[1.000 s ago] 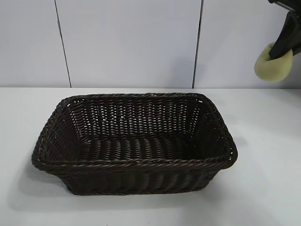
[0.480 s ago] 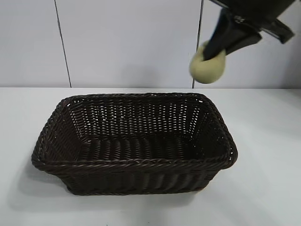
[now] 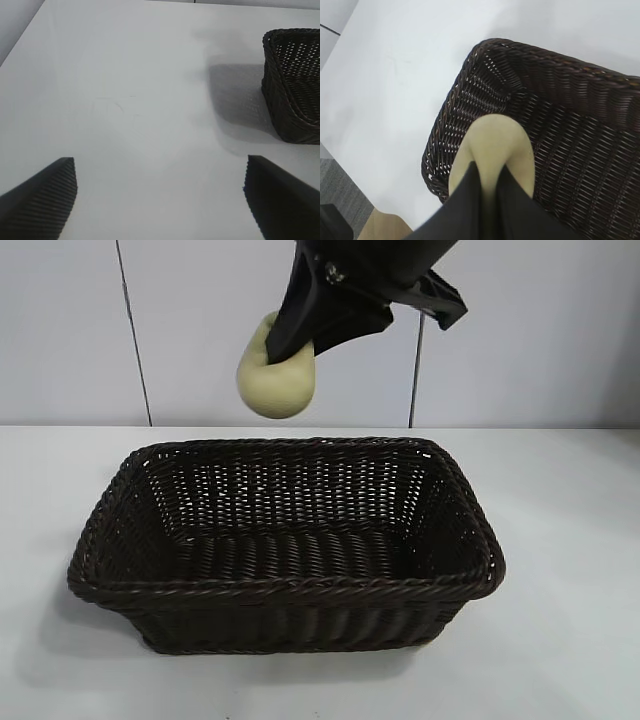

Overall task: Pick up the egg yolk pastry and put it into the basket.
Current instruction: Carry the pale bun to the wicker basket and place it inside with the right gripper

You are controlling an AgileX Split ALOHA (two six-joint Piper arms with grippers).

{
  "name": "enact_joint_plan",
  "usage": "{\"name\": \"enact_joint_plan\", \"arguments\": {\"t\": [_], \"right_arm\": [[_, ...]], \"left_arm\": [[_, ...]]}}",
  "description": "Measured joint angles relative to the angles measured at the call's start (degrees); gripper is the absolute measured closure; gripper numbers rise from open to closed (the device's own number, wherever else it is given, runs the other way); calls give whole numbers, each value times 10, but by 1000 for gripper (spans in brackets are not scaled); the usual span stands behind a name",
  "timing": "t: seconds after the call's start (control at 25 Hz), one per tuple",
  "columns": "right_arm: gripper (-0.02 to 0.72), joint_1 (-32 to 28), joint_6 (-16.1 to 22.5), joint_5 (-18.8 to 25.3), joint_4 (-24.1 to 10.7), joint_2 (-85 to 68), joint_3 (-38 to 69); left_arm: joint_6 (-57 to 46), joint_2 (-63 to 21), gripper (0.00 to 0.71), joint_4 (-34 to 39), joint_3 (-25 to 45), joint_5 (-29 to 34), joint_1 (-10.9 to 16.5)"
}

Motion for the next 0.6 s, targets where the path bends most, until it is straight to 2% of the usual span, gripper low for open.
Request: {"name": "enact_joint_plan", "arguments": {"t": [0.2,0.48,0.6], "right_arm": [[679,0,2,-33,-3,76,0],[673,0,4,-38,-2,123,0],[589,0,4,-38,3,123,-1]], "left_arm": [[0,0,52,0,0,0,0],[0,0,52,0,0,0,0],[0,0,52,0,0,0,0]]}}
